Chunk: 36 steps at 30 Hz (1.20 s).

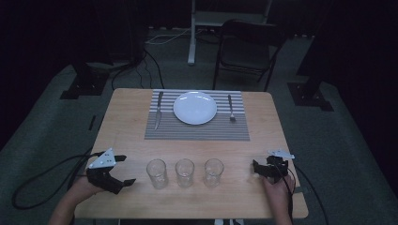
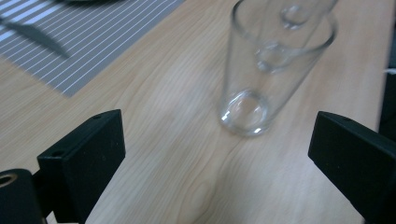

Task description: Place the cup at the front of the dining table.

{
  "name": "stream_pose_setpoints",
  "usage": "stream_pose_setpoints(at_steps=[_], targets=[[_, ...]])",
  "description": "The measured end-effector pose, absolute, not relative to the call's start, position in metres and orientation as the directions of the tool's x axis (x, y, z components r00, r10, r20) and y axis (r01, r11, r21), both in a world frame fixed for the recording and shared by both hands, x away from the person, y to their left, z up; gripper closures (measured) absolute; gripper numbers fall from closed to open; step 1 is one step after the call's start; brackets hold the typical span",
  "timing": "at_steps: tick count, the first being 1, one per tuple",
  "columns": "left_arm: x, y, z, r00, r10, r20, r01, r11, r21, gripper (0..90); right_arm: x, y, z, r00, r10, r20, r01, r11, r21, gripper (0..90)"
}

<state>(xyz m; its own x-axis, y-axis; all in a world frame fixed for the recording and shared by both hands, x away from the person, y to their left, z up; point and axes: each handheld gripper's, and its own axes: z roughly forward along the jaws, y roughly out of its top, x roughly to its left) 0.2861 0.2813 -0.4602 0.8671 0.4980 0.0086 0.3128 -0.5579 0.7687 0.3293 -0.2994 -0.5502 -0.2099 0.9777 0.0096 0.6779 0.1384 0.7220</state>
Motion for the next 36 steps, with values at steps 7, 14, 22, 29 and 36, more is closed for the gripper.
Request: stream_pose_setpoints(at_steps=[7,14,22,29,36], targets=[[0.293,0.26,-0.447,0.896,0.444,0.009,0.27,-0.561,0.782,4.3,0.329,-0.299,-0.55,-0.209,0.978,0.01,0.678,0.137,0.722,12.8],[0.3,0.24,-0.438,0.914,0.406,0.01,0.242,-0.565,0.788,4.3,0.329,-0.299,-0.55,-0.209,0.978,0.01,0.678,0.137,0.722,12.8],[0.307,0.211,-0.433,0.937,0.349,0.01,0.215,-0.598,0.772,4.4,0.329,-0.299,-0.55,-0.209,0.978,0.01,0.678,0.137,0.722,12.8],[0.313,0.182,-0.43,0.952,0.307,0.01,0.193,-0.623,0.758,4.4,0.329,-0.299,-0.55,-0.21,0.978,0.009,0.678,0.139,0.722,12.8],[0.317,0.156,-0.427,0.96,0.28,0.016,0.181,-0.662,0.727,4.4,0.329,-0.299,-0.55,-0.209,0.978,0.01,0.678,0.138,0.722,12.8]])
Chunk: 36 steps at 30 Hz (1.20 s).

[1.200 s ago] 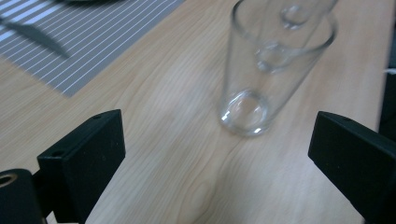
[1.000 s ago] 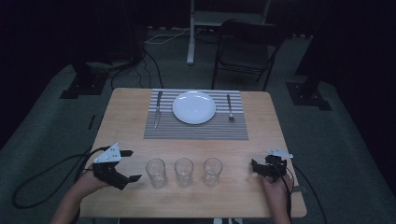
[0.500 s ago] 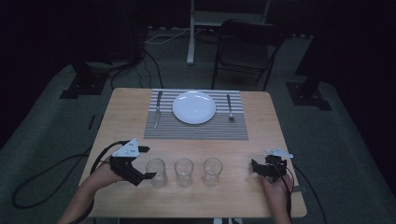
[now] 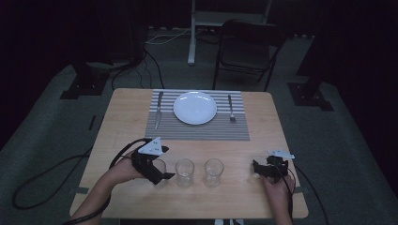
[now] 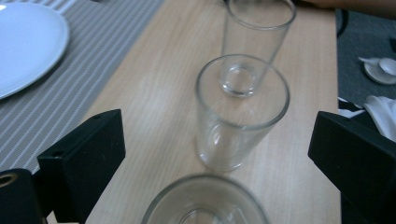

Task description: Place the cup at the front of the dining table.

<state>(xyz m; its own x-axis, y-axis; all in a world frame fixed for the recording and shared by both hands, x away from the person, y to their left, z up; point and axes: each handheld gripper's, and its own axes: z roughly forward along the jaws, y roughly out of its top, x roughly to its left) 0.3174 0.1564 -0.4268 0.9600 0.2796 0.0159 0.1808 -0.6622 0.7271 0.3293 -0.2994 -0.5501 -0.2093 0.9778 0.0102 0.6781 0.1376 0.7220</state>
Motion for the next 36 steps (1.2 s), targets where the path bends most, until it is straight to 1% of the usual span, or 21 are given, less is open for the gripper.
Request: stream_pose_setpoints(at_steps=[2,8,9,14,21,26,28,36], targets=[[0.318,0.153,-0.427,0.963,0.268,0.01,0.178,-0.666,0.724,4.4,0.329,-0.299,-0.55,-0.209,0.978,0.01,0.678,0.138,0.722,12.8],[0.32,0.126,-0.425,0.973,0.231,0.03,0.142,-0.689,0.71,4.4,0.329,-0.299,-0.55,-0.209,0.978,0.01,0.678,0.138,0.722,12.8],[0.32,0.119,-0.425,0.975,0.22,0.019,0.143,-0.695,0.705,4.4,0.329,-0.299,-0.55,-0.21,0.978,0.01,0.678,0.138,0.722,12.8],[0.322,0.105,-0.427,0.976,0.219,0.017,0.147,-0.709,0.69,4.4,0.329,-0.299,-0.55,-0.209,0.978,0.01,0.678,0.138,0.722,12.8],[0.324,0.077,-0.43,0.984,0.176,0.01,0.125,-0.735,0.667,4.4,0.329,-0.299,-0.55,-0.209,0.978,0.01,0.678,0.138,0.722,12.8],[0.326,0.061,-0.431,0.987,0.162,0.01,0.116,-0.75,0.652,4.4,0.329,-0.299,-0.55,-0.21,0.978,0.009,0.678,0.139,0.722,12.8],[0.328,0.054,-0.432,0.988,0.155,0.009,0.113,-0.759,0.641,6.1,0.329,-0.299,-0.55,-0.21,0.978,0.01,0.678,0.138,0.722,12.8],[0.331,0.03,-0.439,0.991,0.136,0.007,0.105,-0.797,0.595,6.1,0.329,-0.299,-0.55,-0.21,0.978,0.009,0.678,0.139,0.722,12.8]])
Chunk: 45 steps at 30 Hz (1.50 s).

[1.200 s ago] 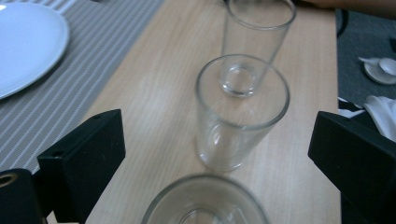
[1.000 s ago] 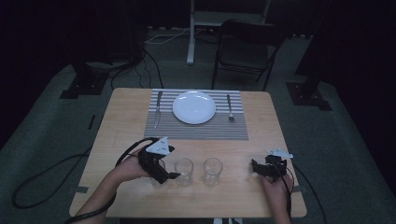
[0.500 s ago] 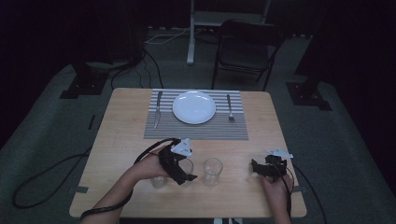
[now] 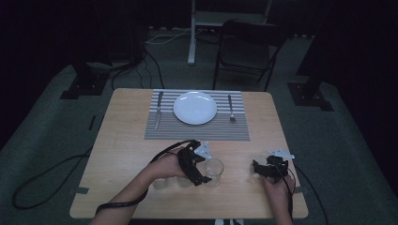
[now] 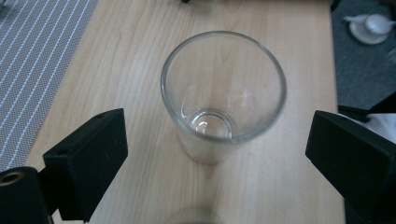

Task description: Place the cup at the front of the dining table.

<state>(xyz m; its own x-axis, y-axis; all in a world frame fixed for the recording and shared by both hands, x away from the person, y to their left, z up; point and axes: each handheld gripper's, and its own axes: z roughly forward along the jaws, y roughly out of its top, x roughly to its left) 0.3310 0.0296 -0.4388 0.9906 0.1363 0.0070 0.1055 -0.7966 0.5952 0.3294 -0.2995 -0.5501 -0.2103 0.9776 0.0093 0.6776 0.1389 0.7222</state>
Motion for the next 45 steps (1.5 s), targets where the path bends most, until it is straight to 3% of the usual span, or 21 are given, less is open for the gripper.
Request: stream_pose_setpoints(at_steps=[4,6,20,25,34,45], targets=[[0.333,0.02,-0.441,0.99,0.139,-0.006,0.118,-0.818,0.563,6.2,0.329,-0.299,-0.55,-0.21,0.978,0.01,0.678,0.138,0.722,12.8],[0.334,0.018,-0.441,0.988,0.156,-0.003,0.134,-0.832,0.538,13.2,0.329,-0.299,-0.55,-0.21,0.978,0.009,0.678,0.139,0.722,12.8],[0.333,-0.001,-0.445,0.983,0.179,0.032,0.143,-0.87,0.472,15.3,0.329,-0.299,-0.55,-0.21,0.978,0.01,0.678,0.138,0.722,12.8],[0.33,-0.007,-0.443,0.986,0.161,0.039,0.126,-0.881,0.456,28.7,0.329,-0.299,-0.55,-0.21,0.978,0.01,0.678,0.138,0.722,12.8],[0.33,-0.01,-0.441,0.981,0.192,0.026,0.16,-0.88,0.447,29.4,0.329,-0.299,-0.55,-0.21,0.978,0.009,0.678,0.139,0.722,12.8],[0.334,-0.015,-0.435,0.985,0.168,0.038,0.131,-0.873,0.469,29.5,0.329,-0.299,-0.55,-0.21,0.978,0.009,0.677,0.139,0.722,12.8]])
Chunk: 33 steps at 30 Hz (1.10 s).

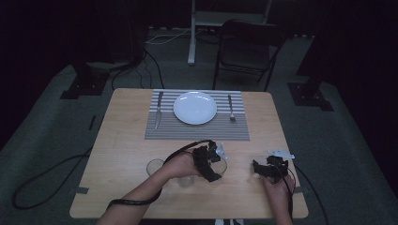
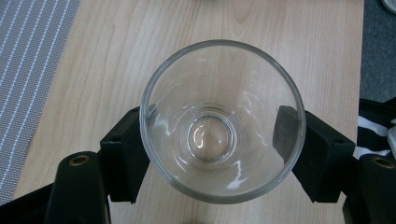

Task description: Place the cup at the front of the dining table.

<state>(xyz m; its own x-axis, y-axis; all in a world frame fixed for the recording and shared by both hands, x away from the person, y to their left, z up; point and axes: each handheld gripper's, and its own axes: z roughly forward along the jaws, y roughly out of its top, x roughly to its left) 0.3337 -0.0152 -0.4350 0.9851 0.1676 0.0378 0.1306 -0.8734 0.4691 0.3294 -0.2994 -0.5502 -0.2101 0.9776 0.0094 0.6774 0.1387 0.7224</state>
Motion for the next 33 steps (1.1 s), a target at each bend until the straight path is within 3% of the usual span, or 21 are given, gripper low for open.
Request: stream_pose_setpoints(at_steps=[13,33], targets=[[0.351,-0.008,-0.421,0.972,0.224,0.063,0.165,-0.855,0.491,29.4,0.329,-0.3,-0.55,-0.21,0.978,0.009,0.679,0.139,0.721,12.8],[0.389,0.037,-0.404,0.921,0.38,0.089,0.285,-0.811,0.511,29.4,0.329,-0.299,-0.55,-0.21,0.978,0.009,0.677,0.139,0.723,12.8]])
